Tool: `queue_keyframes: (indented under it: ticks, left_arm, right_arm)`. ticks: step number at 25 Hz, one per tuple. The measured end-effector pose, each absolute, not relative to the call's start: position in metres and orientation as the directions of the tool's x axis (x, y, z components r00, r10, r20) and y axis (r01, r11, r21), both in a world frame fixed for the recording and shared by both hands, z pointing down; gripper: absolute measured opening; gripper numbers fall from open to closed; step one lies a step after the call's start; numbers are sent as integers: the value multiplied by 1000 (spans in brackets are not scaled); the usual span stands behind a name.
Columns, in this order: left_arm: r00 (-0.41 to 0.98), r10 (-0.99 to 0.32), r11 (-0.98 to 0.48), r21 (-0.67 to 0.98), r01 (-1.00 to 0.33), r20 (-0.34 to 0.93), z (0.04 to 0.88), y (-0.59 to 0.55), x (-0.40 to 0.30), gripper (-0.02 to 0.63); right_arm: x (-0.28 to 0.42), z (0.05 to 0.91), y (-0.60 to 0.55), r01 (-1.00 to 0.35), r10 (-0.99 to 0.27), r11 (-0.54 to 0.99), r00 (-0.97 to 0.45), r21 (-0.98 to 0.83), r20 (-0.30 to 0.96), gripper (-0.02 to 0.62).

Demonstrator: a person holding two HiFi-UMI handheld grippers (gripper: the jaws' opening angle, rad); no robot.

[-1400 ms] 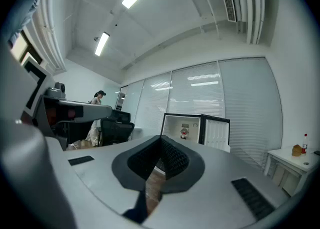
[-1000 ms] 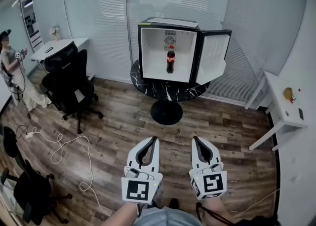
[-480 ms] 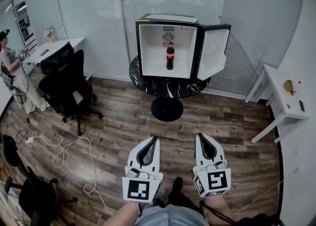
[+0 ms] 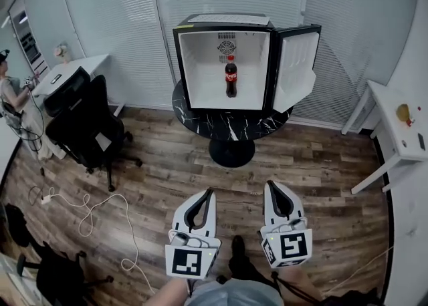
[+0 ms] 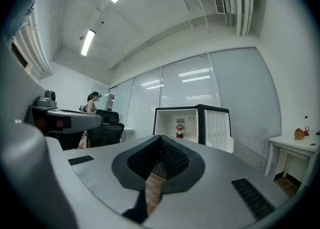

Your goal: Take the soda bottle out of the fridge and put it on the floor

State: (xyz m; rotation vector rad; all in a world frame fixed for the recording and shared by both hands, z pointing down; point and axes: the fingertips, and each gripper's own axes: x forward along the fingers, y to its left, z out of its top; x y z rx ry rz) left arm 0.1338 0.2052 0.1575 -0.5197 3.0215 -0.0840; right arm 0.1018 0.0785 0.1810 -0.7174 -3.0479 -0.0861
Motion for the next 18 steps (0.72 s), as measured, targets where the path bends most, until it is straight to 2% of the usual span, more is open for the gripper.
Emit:
queue_keyframes:
  ticks: [9,18]
  left_arm:
    - [-951,-307,950,-66,-304,-47,159,198,3,17]
    - [-962,-262,964,-75,-256,-77,149,194,-76,17]
  right_arm:
    - [-32,187,77,484,483,875,-875,31,40,14]
    - [-115,178,71,513,513,858,-859,37,13,14]
